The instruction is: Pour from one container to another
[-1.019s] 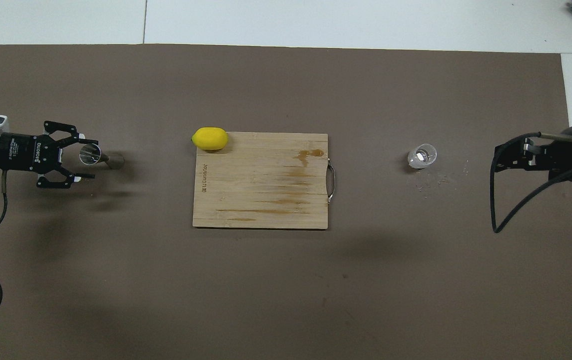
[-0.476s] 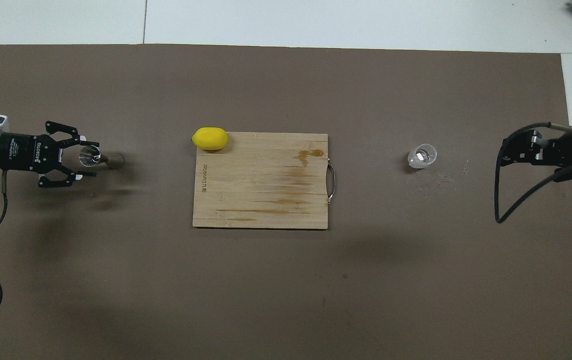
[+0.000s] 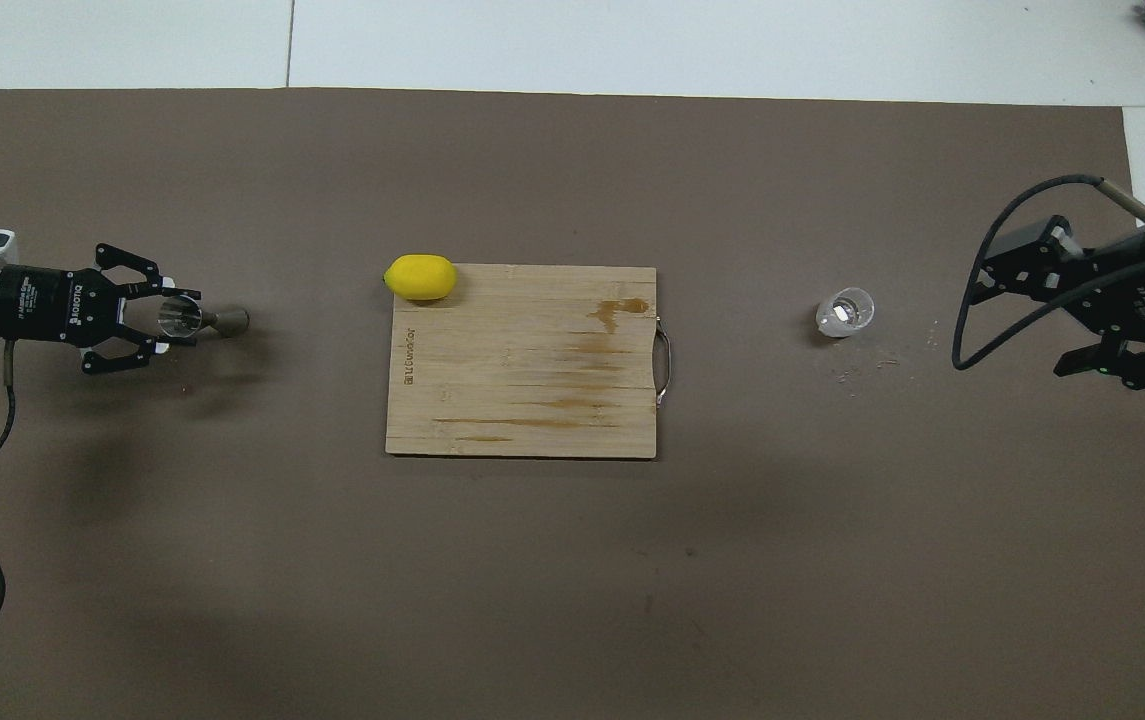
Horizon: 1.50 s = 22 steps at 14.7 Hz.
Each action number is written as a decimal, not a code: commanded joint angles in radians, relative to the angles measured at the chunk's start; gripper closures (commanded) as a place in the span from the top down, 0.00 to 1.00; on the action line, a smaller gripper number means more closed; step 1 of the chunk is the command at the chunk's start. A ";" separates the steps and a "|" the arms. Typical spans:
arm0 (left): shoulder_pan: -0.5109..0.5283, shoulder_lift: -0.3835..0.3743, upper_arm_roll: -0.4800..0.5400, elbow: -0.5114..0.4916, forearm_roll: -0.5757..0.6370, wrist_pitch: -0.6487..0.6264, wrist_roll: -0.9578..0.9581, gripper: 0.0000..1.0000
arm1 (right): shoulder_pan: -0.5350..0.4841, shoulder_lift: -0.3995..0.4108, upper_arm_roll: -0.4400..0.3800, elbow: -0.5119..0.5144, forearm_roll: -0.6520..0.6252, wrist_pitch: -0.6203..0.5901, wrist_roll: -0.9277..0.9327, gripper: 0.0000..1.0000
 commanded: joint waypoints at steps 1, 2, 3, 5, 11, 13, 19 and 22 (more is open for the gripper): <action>-0.013 -0.013 0.009 -0.011 -0.003 0.004 0.002 0.14 | -0.014 0.059 0.001 0.052 0.037 -0.007 0.155 0.97; -0.013 -0.013 0.007 -0.011 -0.005 0.001 0.002 0.06 | -0.015 0.077 0.001 0.055 0.034 -0.009 0.183 0.97; -0.013 -0.013 0.007 -0.011 -0.005 -0.002 0.002 0.00 | -0.015 0.099 -0.001 0.072 0.037 -0.009 0.211 0.97; -0.013 -0.017 0.006 -0.011 -0.012 -0.007 0.002 0.00 | -0.043 0.134 -0.001 0.083 0.060 -0.007 0.293 0.97; -0.067 -0.091 -0.007 -0.022 -0.032 -0.038 -0.035 0.00 | -0.112 0.205 -0.001 0.002 0.132 0.071 0.375 0.97; -0.105 -0.117 -0.010 -0.039 -0.069 -0.042 -0.053 0.00 | -0.165 0.209 -0.001 -0.036 0.193 0.098 0.369 0.99; -0.257 -0.227 -0.007 -0.132 -0.193 0.014 -0.102 0.00 | -0.181 0.224 -0.001 -0.142 0.328 0.238 0.322 1.00; -0.350 -0.290 -0.007 -0.201 -0.270 0.109 -0.105 0.00 | -0.196 0.246 -0.001 -0.152 0.337 0.243 0.252 1.00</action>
